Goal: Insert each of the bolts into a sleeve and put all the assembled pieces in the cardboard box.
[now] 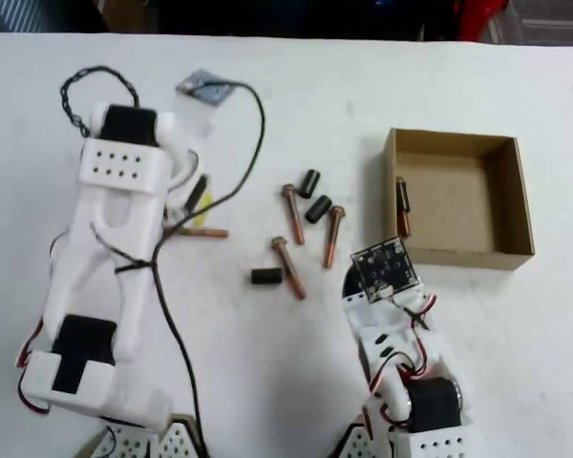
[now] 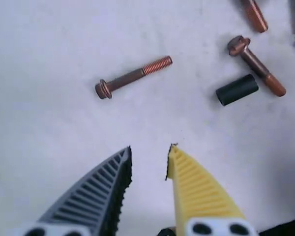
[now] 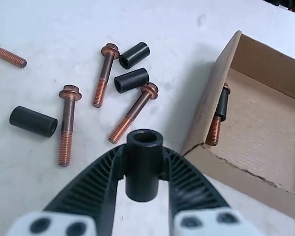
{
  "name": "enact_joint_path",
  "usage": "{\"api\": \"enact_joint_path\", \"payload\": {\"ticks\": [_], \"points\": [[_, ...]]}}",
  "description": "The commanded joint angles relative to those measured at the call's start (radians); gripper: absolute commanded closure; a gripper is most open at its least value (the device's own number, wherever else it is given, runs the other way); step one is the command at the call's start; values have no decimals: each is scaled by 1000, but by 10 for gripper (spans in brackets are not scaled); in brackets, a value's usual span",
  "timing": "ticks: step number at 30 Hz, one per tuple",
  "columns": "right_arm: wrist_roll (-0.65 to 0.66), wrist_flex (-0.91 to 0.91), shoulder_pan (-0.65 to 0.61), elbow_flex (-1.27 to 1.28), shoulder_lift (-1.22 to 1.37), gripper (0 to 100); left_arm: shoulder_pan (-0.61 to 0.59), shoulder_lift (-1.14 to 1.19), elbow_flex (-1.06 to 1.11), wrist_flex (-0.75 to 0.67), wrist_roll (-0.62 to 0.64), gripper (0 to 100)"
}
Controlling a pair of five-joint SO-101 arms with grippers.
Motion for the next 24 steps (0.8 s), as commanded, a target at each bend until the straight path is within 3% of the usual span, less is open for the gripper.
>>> {"api": "enact_joint_path", "payload": {"ticks": [1,8,13,15,18,24], "points": [[14,-2,7,-11,-12,981,12,-53,80,-48,11,849],[14,-2,7,-11,-12,981,19,-56,118,20,5,846],[14,-2,7,-11,-12,981,51,-53,181,-12,40,849],[15,-2,7,-11,-12,981,79,-58,181,-49,163,849],[15,-4,7,-11,-12,981,105,-54,158,-137,460,849],[15,-2,7,-11,-12,981,-19,-50,144,-292,1023,846]]}}
